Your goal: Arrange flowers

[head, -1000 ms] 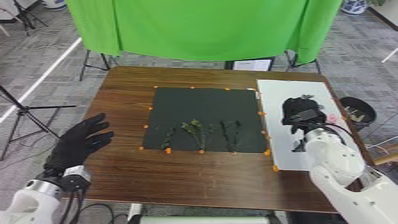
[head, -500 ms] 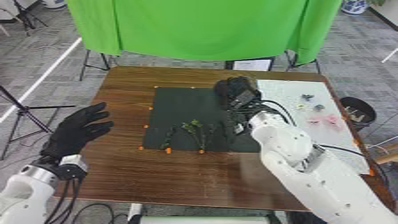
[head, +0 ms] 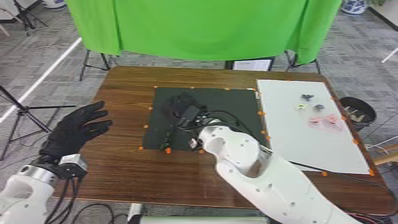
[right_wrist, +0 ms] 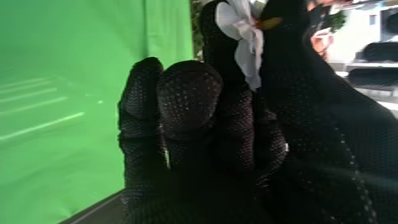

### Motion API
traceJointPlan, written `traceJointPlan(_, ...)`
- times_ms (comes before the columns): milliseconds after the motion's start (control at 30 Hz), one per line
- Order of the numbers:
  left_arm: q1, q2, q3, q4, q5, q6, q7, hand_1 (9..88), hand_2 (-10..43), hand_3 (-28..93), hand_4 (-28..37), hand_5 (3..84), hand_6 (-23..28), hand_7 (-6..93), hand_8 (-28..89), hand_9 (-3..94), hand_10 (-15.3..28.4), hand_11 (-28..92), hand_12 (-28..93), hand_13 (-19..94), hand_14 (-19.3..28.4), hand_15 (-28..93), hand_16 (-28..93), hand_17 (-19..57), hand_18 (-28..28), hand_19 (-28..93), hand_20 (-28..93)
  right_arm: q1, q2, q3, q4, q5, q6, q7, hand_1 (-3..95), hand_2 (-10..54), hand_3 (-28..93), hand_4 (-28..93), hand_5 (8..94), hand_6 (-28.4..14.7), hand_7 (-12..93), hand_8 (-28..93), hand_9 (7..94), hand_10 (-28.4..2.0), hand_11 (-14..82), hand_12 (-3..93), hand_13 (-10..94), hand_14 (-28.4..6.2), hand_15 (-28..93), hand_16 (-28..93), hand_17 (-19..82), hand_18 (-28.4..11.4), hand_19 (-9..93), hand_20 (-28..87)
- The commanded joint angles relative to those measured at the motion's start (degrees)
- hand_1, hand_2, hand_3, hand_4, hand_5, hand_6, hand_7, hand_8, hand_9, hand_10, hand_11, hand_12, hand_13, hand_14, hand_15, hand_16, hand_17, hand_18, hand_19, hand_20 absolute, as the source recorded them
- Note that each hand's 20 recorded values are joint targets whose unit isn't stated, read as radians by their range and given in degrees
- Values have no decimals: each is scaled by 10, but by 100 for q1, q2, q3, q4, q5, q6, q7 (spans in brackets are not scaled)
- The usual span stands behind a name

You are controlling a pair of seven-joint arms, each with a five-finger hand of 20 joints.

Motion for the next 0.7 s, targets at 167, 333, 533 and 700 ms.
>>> traceJointPlan(167, -7, 61, 185, 73, -18, 190, 80, 257, -29, 720, -282, 306, 59, 218, -119, 253, 135, 284, 148, 230, 179, 421, -47, -75, 224, 471, 56, 271, -903, -465, 472, -312, 321, -107, 461, -95, 860, -282, 657, 34, 566, 12, 876, -54, 138, 443, 703, -48, 719, 300, 267, -167, 734, 422)
traceJointPlan(333, -87, 125, 290, 92, -14, 235, 119, 257, -30, 721, -282, 305, 58, 220, -120, 252, 135, 284, 147, 229, 178, 421, -47, -75, 225, 471, 56, 344, -1017, -563, 721, -461, 462, -94, 460, -95, 857, -282, 653, 34, 565, 19, 874, -54, 139, 446, 703, -48, 719, 297, 267, -165, 733, 422)
traceJointPlan(533, -237, 136, 385, 149, 17, 159, 67, 257, -30, 722, -283, 303, 57, 221, -120, 250, 133, 285, 147, 228, 179, 421, -47, -75, 224, 471, 56, 411, -1069, -638, 1031, -625, 657, 37, 463, -95, 851, -283, 650, 35, 563, 30, 873, -54, 139, 452, 700, -46, 717, 299, 266, -166, 733, 422)
traceJointPlan(700, -302, 203, 449, 168, -1, 162, 59, 257, -30, 722, -283, 303, 58, 221, -121, 249, 134, 286, 146, 227, 178, 421, -48, -75, 224, 471, 56, 442, -1097, -709, 1245, -794, 822, 186, 464, -95, 845, -283, 647, 36, 564, 31, 870, -54, 140, 455, 696, -44, 712, 304, 266, -165, 732, 422)
